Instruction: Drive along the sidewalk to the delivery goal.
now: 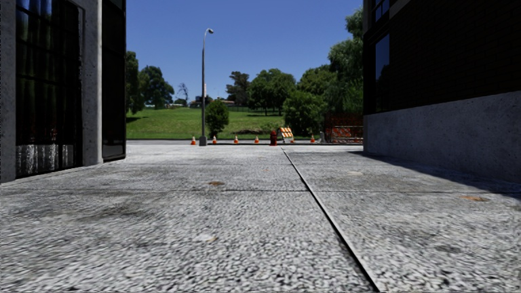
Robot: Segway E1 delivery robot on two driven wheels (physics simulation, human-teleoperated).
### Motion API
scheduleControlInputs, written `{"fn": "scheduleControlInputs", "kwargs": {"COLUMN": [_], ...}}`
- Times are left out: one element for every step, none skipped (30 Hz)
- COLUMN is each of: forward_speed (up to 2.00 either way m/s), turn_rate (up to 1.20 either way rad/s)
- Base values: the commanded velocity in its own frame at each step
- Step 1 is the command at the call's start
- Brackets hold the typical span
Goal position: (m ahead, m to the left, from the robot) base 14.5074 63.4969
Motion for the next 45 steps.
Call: {"fn": "scheduleControlInputs", "kwargs": {"forward_speed": [2.00,2.00,2.00,2.00,2.00,2.00,2.00,2.00,2.00,2.00,2.00,2.00,2.00,2.00,2.00,2.00,2.00,2.00,2.00,2.00,2.00,2.00,2.00,2.00,2.00,2.00,2.00,2.00,2.00,2.00,2.00,2.00,2.00,2.00,2.00,2.00,2.00,2.00,2.00,2.00,2.00,2.00,2.00,2.00,2.00], "turn_rate": [0.00,0.00,0.00,0.00,0.00,0.00,0.00,0.00,0.00,0.00,0.00,0.00,0.00,0.00,0.00,0.00,0.00,0.00,0.00,0.00,0.00,0.00,0.00,0.00,0.00,0.00,0.00,0.00,0.00,0.00,0.00,0.00,0.00,0.00,0.00,0.00,0.00,0.00,0.00,0.00,0.00,0.00,0.00,0.00,0.00]}}
